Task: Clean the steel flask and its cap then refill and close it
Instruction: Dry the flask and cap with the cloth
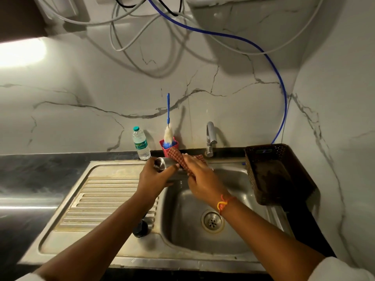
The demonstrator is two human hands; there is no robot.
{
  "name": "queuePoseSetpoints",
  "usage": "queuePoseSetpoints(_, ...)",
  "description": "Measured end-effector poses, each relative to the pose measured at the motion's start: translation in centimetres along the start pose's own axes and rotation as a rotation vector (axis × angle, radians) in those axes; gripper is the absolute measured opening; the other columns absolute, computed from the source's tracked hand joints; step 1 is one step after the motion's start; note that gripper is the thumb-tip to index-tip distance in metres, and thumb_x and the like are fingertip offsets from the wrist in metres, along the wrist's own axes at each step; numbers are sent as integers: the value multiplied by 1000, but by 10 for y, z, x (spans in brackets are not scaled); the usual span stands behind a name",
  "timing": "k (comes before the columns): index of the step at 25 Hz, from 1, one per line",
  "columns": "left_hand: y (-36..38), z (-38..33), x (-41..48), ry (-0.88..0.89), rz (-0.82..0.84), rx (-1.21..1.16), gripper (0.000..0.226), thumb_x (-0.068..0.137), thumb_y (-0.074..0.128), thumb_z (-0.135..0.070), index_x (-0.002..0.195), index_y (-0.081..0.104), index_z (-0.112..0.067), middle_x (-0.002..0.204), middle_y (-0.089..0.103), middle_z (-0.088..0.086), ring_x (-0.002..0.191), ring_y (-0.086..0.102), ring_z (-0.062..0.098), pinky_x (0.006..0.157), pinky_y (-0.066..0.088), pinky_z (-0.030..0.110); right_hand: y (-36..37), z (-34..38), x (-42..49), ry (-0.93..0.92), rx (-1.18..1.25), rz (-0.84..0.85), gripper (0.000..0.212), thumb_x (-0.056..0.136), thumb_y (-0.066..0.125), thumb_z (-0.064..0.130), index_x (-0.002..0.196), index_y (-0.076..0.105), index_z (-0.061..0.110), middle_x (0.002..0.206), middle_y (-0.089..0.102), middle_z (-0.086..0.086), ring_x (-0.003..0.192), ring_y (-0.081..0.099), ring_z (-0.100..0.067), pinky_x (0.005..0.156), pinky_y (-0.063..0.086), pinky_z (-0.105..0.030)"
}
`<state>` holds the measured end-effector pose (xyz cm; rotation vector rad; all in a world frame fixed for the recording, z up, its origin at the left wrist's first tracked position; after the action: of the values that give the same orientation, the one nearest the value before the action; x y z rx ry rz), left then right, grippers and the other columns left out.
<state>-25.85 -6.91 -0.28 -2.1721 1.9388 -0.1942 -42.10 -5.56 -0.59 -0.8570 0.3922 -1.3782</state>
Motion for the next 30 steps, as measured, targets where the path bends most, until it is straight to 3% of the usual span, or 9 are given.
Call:
queuePoseSetpoints(2,-5,4,1,-32,-18,-72,53,80,84,-33,118,49,-23,111,62,6,98,69,23,65,62,27,11,2,-6,-37,39,21,63,102,47,21,156,16,27,163,16,6,150,10,-13,121,23,-36)
queuePoseSetpoints(6,4,14,-5,-96,0,-270,59,74,89,-31,118,51,-22,115,66,14,99,74,30,83,63,46,19,1,-4,-30,194,-81,56,104,40,38,155,17,35,164,8,13,151,1,-9,119,18,-32)
queuePoseSetpoints(9,16,19,-8,-190,5,-485,66,74,89,-28,125,47,-18,120,67,17,101,74,32,91,60,50,11,-2,-1,59,486,-322,47,100,46,45,144,45,31,161,24,9,147,24,-12,114,34,-32)
queuePoseSetpoints(12,22,22,-14,-245,-39,-543,64,79,84,-32,129,45,-19,122,64,14,107,70,31,95,58,51,17,-11,-7,244,823,-494,21,93,64,36,113,65,36,142,46,0,125,54,-15,97,53,-30)
queuePoseSetpoints(16,14,33,-21,-335,-101,-609,61,88,75,-36,136,42,-18,123,62,12,108,66,30,81,59,42,56,-14,-19,628,1285,-265,29,87,71,38,111,57,45,118,65,-3,108,65,-26,89,56,-53)
queuePoseSetpoints(19,12,43,-25,-395,-65,-639,62,88,75,-39,137,46,-14,123,65,14,107,67,29,67,57,34,65,-4,-13,686,1492,-111,35,91,65,37,125,58,28,117,69,-9,106,68,-31,87,55,-58)
queuePoseSetpoints(25,11,33,-21,-388,192,-423,48,92,69,-40,127,53,-11,121,64,14,105,62,23,71,46,28,36,-3,12,561,1279,-34,31,94,60,37,123,58,27,119,67,-11,107,66,-31,92,53,-54)
queuePoseSetpoints(27,7,28,-16,-359,267,-402,52,86,78,-32,125,55,-7,121,66,17,104,64,24,75,51,28,23,-1,20,493,1169,11,26,94,60,36,118,61,25,116,68,-10,105,67,-30,92,54,-52)
queuePoseSetpoints(30,6,20,-3,-301,376,-470,65,79,79,-8,137,52,-18,127,67,20,115,66,35,84,58,38,13,4,28,381,1012,105,27,93,60,39,119,61,31,115,68,-6,105,67,-27,91,55,-53)
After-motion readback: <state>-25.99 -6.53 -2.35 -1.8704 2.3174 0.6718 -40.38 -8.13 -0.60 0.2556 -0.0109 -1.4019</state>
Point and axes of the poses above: each hand's wrist, its own x-axis towards the middle knuckle, its own y-axis out of the palm, z = x × y, the point moved 7 cm from there along x, towards the middle knuckle
